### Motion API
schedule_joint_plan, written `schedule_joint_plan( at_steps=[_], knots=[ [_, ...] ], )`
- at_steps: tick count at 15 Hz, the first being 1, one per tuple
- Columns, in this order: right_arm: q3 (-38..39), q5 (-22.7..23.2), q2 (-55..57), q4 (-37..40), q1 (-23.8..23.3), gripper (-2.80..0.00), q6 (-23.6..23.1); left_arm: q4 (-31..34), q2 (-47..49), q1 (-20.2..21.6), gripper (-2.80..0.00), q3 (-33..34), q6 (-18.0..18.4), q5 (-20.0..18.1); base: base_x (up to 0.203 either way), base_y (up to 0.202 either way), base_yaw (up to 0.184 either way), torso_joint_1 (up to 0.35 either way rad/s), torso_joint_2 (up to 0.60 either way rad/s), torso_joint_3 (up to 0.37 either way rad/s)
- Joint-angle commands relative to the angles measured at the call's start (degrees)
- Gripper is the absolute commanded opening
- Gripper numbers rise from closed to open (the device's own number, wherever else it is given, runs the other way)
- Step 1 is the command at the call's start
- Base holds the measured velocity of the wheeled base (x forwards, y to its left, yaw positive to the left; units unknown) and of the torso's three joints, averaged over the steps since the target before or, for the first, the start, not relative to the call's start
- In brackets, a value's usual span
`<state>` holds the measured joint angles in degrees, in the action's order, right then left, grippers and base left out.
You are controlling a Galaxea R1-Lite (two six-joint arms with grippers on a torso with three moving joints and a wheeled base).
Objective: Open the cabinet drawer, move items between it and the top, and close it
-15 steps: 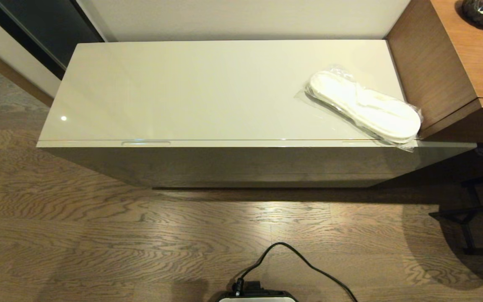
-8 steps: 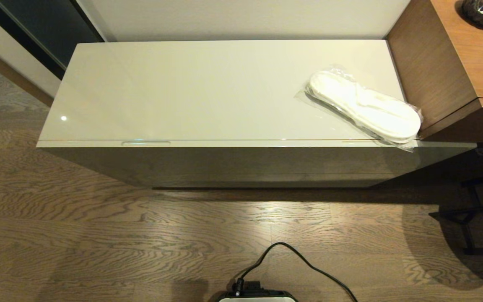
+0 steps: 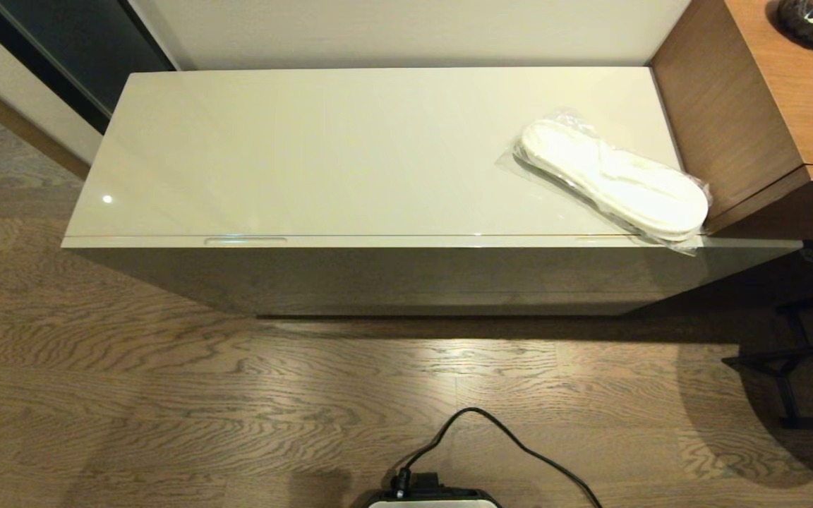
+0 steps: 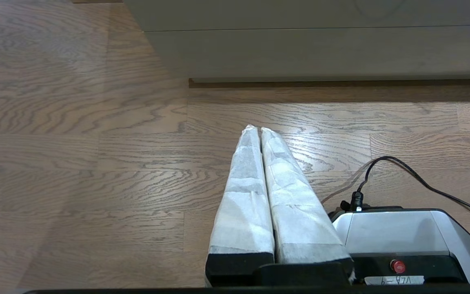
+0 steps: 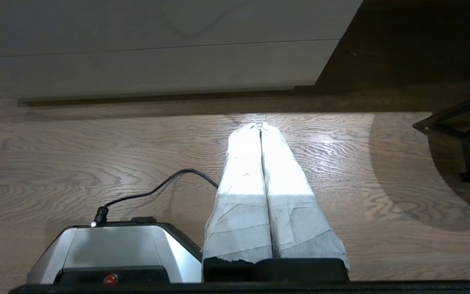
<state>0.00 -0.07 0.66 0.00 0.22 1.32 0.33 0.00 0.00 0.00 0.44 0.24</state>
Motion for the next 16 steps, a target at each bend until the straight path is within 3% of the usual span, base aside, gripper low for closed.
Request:
schedule_joint_plan(
  at_steps=[1, 16],
  knots=[
    [0.18, 0.07, 0.04, 0.0, 0.04, -2.8, 0.0, 0.02, 0.09, 0.0, -2.8, 0.0, 0.0, 0.02, 0.0, 0.0, 0.0, 0.0, 0.0, 0.0],
    [0.18, -0.01, 0.04, 0.0, 0.04, -2.8, 0.0, 0.02, 0.09, 0.0, -2.8, 0.0, 0.0, 0.02, 0.0, 0.0, 0.0, 0.0, 0.0, 0.0]
  ],
)
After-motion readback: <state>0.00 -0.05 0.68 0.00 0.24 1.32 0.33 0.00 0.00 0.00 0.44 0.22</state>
